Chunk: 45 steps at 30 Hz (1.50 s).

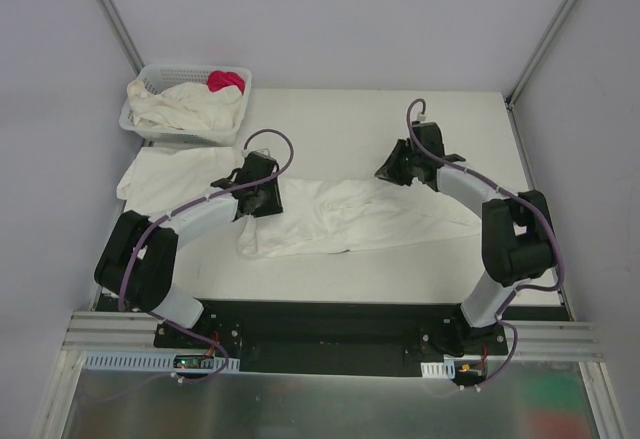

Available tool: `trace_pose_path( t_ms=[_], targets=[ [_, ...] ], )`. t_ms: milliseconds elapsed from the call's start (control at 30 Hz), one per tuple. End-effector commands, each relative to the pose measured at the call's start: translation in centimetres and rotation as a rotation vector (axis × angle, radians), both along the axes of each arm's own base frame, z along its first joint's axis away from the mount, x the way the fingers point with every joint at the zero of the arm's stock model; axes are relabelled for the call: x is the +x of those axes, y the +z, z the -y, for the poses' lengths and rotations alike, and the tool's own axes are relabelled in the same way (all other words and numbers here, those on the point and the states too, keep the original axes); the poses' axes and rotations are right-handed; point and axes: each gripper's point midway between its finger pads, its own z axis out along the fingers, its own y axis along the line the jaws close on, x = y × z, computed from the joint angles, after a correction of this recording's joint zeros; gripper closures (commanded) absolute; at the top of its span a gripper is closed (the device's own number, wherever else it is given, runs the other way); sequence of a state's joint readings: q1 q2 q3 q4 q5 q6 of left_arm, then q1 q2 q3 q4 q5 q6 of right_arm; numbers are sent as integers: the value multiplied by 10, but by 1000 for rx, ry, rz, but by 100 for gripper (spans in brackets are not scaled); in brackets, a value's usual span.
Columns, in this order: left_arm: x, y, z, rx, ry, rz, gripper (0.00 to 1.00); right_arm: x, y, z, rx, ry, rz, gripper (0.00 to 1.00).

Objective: Fold and stack the t-shirts
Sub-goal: Fold the other side of the tshirt into a rectangle, then rotate the tshirt 90 degrees

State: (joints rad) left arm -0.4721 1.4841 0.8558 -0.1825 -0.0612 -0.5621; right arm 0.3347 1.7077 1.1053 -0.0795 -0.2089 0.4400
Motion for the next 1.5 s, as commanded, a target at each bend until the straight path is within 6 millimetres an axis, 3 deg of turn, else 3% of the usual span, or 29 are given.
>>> trace_pose_path(
  t_ms=[0,167,333,567,733,933,1167,1367,1467],
  targets=[
    [23,5,13,-12,9,37,71,15,-8,32,-42,-69,0,81],
    [29,-3,17,-11,14,12,75,14,-37,49,-36,-122,-81,81],
    [29,-3,18,-19,28,10,76,-9,-64,60,-46,-173,-152,82],
    [28,-14,13,1,64,-13,82,5,-66,74,-15,-249,-156,82],
    [28,-24,9,9,119,-34,99,7,-68,79,6,-281,-166,82],
    [40,-30,4,38,187,-27,100,13,-65,88,33,-307,-165,82],
    [87,-16,6,75,208,32,100,6,-63,84,60,-301,-179,82],
    [132,-18,8,58,206,35,100,-7,-62,86,54,-301,-183,83],
    [145,-18,13,39,186,33,100,-18,-63,88,51,-308,-192,83]
  ],
)
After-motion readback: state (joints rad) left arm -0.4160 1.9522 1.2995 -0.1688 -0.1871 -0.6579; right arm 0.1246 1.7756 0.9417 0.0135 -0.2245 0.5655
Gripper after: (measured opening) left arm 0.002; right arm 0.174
